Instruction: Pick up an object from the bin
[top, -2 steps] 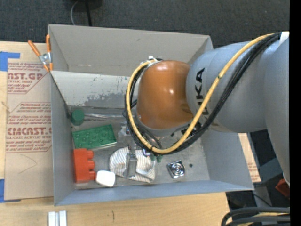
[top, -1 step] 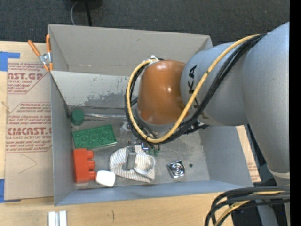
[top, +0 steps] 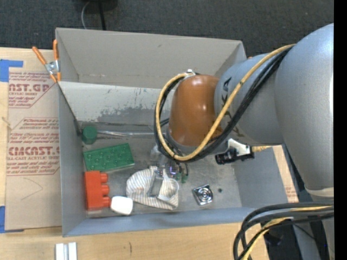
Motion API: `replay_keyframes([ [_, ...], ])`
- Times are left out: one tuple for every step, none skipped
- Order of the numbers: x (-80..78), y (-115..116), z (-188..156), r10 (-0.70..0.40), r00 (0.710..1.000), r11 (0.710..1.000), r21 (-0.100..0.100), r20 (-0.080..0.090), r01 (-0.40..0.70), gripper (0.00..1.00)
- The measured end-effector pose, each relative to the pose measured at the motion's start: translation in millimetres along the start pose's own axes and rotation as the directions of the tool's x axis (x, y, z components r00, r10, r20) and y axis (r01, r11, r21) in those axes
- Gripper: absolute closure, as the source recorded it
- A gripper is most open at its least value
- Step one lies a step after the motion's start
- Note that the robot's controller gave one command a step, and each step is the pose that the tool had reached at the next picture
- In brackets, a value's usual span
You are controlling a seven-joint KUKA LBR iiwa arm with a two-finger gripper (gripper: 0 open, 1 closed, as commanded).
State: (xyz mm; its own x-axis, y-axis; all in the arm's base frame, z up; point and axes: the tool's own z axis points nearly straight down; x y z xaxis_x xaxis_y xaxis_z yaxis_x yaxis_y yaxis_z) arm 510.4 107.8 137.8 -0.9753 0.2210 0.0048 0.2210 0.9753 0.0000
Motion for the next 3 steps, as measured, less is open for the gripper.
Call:
replay_keyframes([
  [-7.7, -8, 19, 0.062, 0.998, 0.998, -0.004, 0.007, -0.062, 0.0],
  [-8.7, -17, 30, -0.149, 0.989, 0.989, -0.002, 0.005, 0.149, 0.0],
  [21.8, -27, 66, 0.449, 0.894, 0.894, -0.011, 0.01, -0.448, 1.0],
])
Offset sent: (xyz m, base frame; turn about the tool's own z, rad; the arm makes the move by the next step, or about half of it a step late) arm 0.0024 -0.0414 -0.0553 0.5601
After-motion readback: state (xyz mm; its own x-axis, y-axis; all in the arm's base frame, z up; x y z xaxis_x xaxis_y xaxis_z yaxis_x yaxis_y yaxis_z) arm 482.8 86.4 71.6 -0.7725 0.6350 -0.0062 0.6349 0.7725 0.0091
